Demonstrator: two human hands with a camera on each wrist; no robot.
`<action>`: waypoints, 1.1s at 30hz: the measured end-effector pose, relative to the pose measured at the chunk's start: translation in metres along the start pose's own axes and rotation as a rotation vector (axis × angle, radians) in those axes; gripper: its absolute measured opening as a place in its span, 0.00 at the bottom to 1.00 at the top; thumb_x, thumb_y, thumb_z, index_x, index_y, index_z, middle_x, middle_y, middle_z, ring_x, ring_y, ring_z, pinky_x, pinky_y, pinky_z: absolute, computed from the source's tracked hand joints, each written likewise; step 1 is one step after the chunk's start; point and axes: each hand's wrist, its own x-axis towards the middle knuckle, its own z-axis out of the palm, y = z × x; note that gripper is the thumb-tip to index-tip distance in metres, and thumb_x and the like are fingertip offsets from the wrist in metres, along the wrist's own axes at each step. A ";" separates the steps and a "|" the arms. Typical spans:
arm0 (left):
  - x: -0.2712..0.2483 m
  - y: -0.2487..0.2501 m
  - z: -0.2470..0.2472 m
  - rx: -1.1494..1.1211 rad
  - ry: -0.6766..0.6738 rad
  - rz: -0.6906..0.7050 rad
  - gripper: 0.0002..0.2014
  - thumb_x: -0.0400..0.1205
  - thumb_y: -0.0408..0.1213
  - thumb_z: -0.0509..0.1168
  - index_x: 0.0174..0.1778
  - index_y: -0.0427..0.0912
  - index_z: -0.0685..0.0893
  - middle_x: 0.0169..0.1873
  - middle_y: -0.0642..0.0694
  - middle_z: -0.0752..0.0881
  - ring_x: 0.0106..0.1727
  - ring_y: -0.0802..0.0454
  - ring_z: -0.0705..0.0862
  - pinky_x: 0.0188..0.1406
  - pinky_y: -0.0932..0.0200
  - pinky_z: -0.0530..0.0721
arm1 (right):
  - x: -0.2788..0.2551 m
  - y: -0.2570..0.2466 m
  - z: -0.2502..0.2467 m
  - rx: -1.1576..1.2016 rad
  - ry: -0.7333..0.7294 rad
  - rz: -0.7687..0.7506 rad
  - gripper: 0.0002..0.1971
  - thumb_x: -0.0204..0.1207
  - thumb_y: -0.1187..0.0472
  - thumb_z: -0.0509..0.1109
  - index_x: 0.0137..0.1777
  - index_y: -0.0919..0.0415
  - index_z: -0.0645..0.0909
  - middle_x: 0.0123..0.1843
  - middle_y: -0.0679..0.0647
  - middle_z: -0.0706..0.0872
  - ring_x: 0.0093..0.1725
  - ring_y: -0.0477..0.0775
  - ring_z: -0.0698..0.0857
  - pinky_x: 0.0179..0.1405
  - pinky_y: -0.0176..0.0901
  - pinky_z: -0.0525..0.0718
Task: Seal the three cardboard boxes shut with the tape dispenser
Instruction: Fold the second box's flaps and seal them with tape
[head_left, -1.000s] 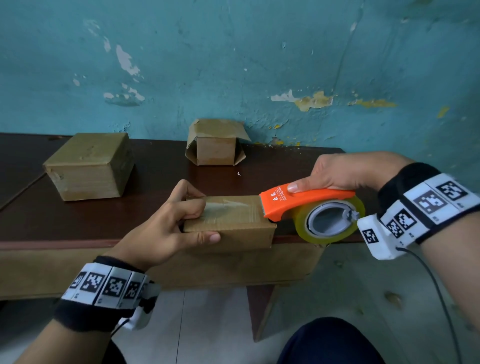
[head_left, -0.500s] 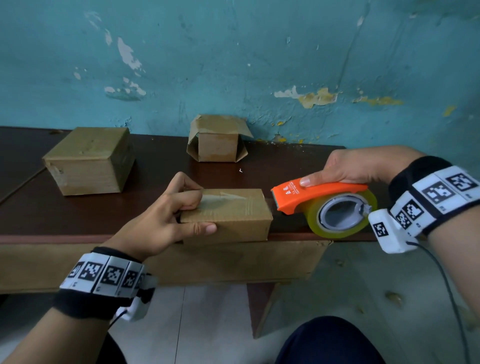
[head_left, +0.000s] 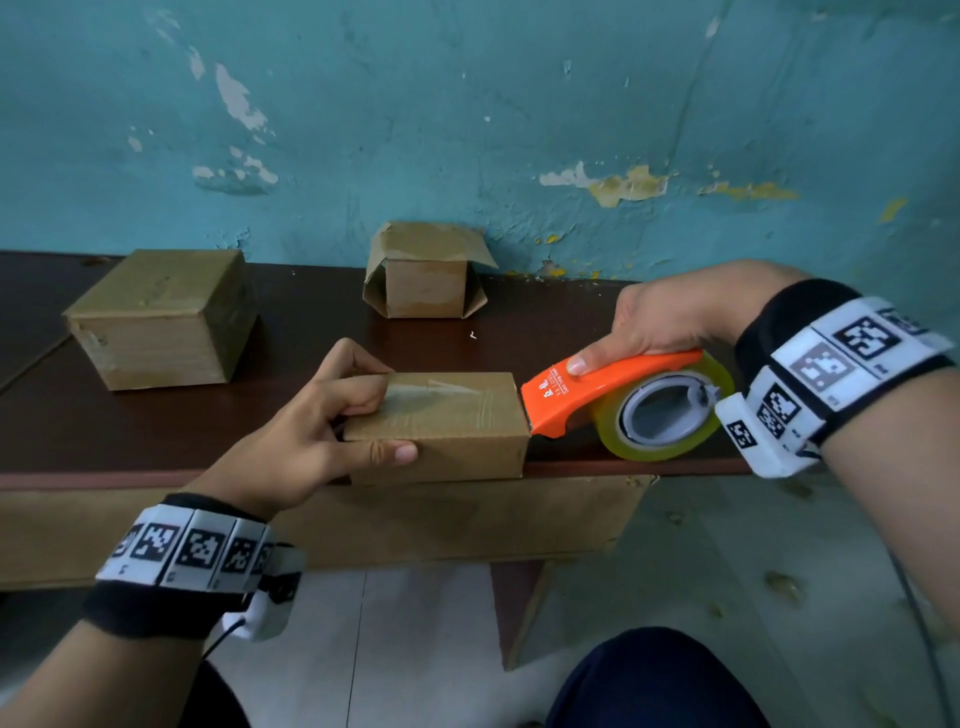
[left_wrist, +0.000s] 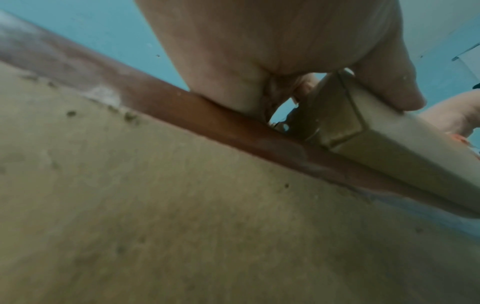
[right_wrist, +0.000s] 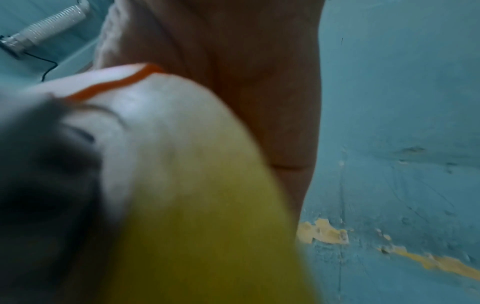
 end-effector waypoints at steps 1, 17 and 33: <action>0.000 0.000 0.000 0.002 -0.002 -0.008 0.21 0.74 0.58 0.78 0.31 0.57 0.71 0.54 0.47 0.73 0.54 0.50 0.79 0.53 0.61 0.79 | -0.001 -0.003 -0.001 -0.022 0.006 -0.001 0.40 0.52 0.16 0.67 0.30 0.58 0.88 0.25 0.50 0.85 0.30 0.53 0.84 0.48 0.50 0.83; 0.035 0.054 0.039 0.978 -0.134 -0.102 0.44 0.68 0.85 0.58 0.62 0.52 0.87 0.65 0.48 0.76 0.70 0.43 0.75 0.75 0.44 0.72 | -0.008 -0.012 0.003 -0.022 0.056 0.007 0.38 0.64 0.21 0.70 0.33 0.62 0.88 0.25 0.52 0.84 0.25 0.50 0.80 0.40 0.47 0.79; 0.053 0.060 0.045 0.647 -0.296 -0.079 0.24 0.71 0.66 0.78 0.34 0.61 0.68 0.67 0.55 0.76 0.61 0.50 0.77 0.58 0.53 0.67 | -0.014 -0.032 -0.007 -0.162 0.115 0.028 0.36 0.66 0.21 0.71 0.36 0.59 0.85 0.33 0.55 0.85 0.35 0.56 0.83 0.43 0.49 0.78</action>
